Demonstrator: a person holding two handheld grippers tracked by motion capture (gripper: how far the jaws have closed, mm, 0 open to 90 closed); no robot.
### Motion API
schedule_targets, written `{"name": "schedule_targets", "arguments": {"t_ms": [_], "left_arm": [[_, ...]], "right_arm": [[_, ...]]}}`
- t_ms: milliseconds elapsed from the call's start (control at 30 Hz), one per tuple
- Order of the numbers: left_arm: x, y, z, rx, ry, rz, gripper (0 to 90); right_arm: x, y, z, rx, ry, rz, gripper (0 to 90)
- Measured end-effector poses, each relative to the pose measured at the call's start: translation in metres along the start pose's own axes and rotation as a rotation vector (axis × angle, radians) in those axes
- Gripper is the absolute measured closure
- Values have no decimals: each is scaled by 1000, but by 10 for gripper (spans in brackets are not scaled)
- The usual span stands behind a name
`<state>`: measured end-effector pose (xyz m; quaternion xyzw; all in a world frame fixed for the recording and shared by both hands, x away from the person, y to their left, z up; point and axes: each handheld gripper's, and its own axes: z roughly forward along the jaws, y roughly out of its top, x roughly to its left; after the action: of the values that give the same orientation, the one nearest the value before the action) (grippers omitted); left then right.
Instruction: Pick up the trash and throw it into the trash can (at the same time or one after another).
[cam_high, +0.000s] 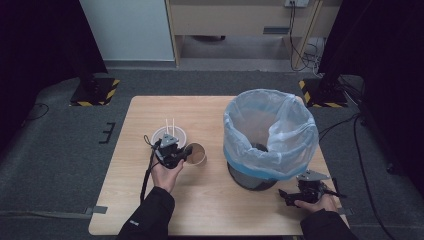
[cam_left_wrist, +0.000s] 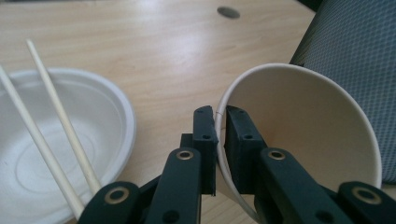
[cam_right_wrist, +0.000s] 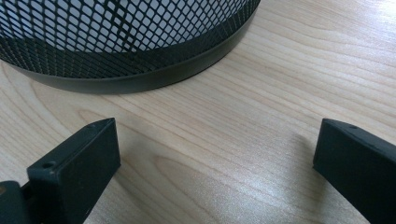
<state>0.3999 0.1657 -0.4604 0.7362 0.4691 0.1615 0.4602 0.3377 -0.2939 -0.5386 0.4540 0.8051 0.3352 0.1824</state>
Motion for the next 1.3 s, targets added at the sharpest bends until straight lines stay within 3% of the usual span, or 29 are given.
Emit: {"name": "schedule_targets", "arguments": {"t_ms": [333, 467, 867, 1300], "left_arm": [[-7, 22, -25, -129, -25, 2, 825], [-8, 36, -44, -205, -31, 4, 825], [-10, 65, -82, -360, -45, 3, 826], [-26, 93, -116, -490, -92, 36, 826]], "right_arm": [[0, 0, 0, 0, 0, 0, 9], [0, 0, 0, 0, 0, 0, 9], [0, 0, 0, 0, 0, 0, 8], [0, 0, 0, 0, 0, 0, 8]]}}
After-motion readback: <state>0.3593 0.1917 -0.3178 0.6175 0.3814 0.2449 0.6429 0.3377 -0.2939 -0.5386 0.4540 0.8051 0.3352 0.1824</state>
